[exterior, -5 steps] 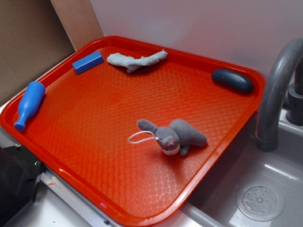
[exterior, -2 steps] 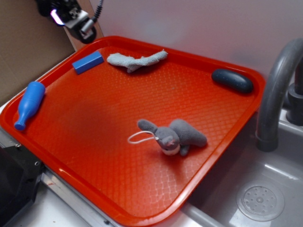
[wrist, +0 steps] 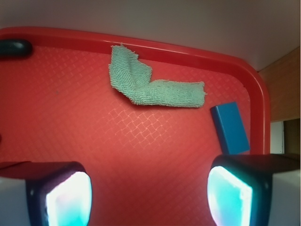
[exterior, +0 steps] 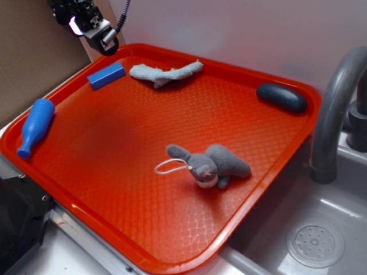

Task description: Grab the blue cloth.

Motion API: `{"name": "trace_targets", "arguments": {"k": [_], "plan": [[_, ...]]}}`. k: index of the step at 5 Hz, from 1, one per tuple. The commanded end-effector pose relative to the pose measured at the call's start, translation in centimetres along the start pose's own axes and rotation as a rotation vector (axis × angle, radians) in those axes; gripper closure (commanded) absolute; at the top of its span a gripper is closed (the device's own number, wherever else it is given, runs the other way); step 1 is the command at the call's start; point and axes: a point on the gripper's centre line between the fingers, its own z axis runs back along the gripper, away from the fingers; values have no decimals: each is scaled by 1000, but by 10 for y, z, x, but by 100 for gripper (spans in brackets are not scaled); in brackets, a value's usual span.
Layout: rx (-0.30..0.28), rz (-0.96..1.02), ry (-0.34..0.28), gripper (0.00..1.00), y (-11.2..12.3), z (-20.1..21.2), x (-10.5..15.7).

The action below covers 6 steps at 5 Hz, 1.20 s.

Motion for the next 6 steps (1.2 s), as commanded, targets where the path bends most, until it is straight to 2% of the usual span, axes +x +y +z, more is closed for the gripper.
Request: {"name": "trace_targets", "arguments": {"k": [1, 2, 3, 4, 5, 6], "plan": [[40, -16, -47, 0, 4, -25, 39], [50, -58, -19, 0, -5, -56, 60], [-24, -231, -20, 0, -27, -90, 64], [122, -235, -64, 0, -35, -122, 68], [155, -250, -30, 0, -39, -134, 67], [165, -162, -6, 100, -26, -138, 72]]}}
